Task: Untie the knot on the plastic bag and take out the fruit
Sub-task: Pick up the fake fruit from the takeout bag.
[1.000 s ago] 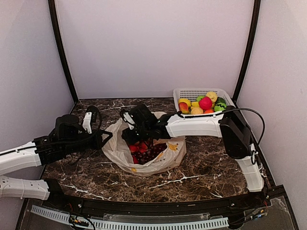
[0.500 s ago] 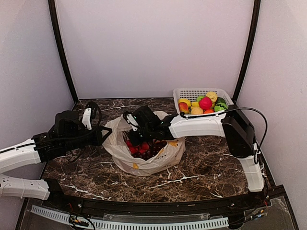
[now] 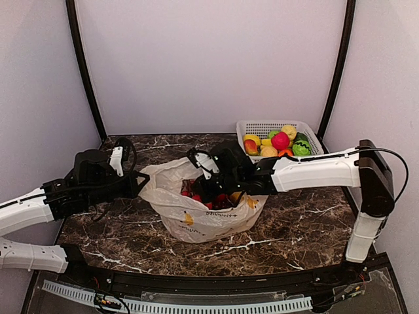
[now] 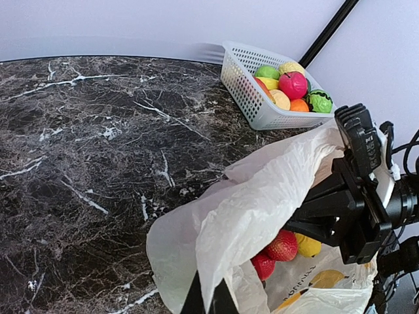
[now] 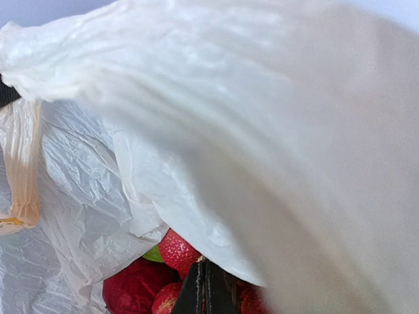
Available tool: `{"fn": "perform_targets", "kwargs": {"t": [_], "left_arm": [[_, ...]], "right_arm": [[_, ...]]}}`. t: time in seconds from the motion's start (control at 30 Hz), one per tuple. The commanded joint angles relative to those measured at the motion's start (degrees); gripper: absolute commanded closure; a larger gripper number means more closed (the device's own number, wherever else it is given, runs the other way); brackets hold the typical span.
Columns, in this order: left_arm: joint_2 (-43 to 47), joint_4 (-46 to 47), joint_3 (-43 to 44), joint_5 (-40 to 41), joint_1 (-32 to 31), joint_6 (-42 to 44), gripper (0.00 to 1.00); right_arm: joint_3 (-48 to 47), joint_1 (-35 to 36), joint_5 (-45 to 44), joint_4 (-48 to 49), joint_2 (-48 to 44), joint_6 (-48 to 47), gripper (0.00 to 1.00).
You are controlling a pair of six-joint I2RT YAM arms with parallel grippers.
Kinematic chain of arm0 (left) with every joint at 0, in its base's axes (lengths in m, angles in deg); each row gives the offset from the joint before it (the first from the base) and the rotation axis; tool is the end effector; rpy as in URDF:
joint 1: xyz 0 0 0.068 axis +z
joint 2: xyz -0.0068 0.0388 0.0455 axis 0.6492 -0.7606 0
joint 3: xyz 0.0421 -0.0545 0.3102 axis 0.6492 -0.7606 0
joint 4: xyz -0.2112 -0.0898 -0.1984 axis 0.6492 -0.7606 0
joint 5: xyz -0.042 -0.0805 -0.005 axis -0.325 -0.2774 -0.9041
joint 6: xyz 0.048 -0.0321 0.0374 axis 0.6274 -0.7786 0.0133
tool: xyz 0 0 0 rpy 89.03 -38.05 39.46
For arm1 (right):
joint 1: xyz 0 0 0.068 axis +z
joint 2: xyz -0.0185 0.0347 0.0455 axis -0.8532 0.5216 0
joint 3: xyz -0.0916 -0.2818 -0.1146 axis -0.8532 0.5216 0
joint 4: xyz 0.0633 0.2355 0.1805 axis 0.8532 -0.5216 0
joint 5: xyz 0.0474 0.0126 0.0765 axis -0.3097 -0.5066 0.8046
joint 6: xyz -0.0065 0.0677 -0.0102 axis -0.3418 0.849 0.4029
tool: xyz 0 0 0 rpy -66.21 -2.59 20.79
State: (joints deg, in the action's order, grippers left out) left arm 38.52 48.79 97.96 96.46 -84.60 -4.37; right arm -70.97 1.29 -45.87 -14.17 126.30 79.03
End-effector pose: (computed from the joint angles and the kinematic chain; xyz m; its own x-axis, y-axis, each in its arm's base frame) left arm 0.1785 -0.1619 0.3030 -0.5159 -0.2104 -0.8304 0.3807 0.8121 -0.4422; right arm 0.2440 0.4229 0.2532 -0.4865 -0.3340 -0.8073 -0.7768 0.5882 0.2248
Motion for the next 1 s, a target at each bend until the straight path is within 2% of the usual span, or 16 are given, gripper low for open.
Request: {"fn": "perform_targets", "kwargs": {"t": [0.0, 0.2, 0.47, 0.73, 0.97], "left_arm": [[0.73, 1.22, 1.46, -2.0, 0.37, 1.59, 0.99], [1.19, 5.96, 1.79, -6.84, 0.36, 2.33, 0.99], [6.41, 8.57, 2.88, -5.97, 0.42, 4.35, 0.99], [4.29, -1.69, 2.64, -2.02, 0.39, 3.43, 0.99], [1.39, -5.27, 1.91, -0.29, 0.36, 2.48, 0.99]], "right_arm": [[2.64, 1.31, 0.63, 2.22, -0.52, 0.72, 1.0], [3.33, 4.38, -4.16, -1.09, 3.45, 2.3, 1.0], [3.53, 5.56, -7.13, -4.77, 5.88, 6.36, 1.0], [5.11, 6.16, -5.42, -2.87, -2.28, 4.49, 1.0], [9.41, 6.39, -1.64, 5.61, -13.2, 4.23, 1.0]]}}
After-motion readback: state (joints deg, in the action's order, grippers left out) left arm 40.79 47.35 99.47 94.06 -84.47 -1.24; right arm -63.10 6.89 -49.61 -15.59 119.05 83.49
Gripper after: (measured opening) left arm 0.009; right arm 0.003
